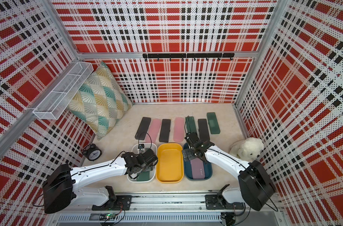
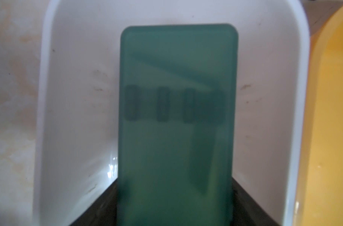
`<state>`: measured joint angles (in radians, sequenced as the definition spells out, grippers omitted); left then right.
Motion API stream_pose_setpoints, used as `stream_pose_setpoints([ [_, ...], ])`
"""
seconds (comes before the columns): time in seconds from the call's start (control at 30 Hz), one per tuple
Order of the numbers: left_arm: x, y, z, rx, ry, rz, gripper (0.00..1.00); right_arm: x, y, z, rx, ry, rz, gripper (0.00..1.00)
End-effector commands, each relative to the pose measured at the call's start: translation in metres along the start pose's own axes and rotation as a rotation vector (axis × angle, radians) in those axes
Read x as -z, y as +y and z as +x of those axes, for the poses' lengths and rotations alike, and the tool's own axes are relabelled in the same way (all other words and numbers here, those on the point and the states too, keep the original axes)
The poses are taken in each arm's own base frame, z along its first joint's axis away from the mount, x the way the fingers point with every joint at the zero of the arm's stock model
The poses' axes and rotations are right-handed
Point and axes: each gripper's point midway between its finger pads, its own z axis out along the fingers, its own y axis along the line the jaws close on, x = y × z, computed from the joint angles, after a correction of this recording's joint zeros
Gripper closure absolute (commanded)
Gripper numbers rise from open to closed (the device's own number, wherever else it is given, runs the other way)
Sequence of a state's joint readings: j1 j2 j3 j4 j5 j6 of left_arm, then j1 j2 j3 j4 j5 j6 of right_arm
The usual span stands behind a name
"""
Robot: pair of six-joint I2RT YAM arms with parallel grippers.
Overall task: Place the pencil cases by color into the storage box
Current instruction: Place the pencil case at the storage box.
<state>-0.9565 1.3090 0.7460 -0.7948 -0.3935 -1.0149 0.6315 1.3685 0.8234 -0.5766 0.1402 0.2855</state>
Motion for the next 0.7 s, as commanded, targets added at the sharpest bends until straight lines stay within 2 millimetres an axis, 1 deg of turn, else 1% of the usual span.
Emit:
stream_pose_setpoints([
  [0.0,0.004,-0.001,-0.006,0.036,-0.042,0.018,0.57,-0.001,0.005,-0.017,0.01,-0.031,-0.025,0.0],
  [0.13,0.001,-0.005,-0.008,0.031,-0.051,0.025,0.57,-0.004,0.007,-0.019,0.014,-0.028,-0.03,0.0],
  [0.27,-0.001,-0.013,-0.01,0.011,-0.046,0.026,0.57,-0.005,0.008,-0.019,0.014,-0.031,-0.036,0.0],
  [0.67,-0.006,-0.031,-0.013,-0.03,-0.031,0.01,0.57,-0.008,0.01,-0.017,0.019,-0.031,-0.045,0.0],
])
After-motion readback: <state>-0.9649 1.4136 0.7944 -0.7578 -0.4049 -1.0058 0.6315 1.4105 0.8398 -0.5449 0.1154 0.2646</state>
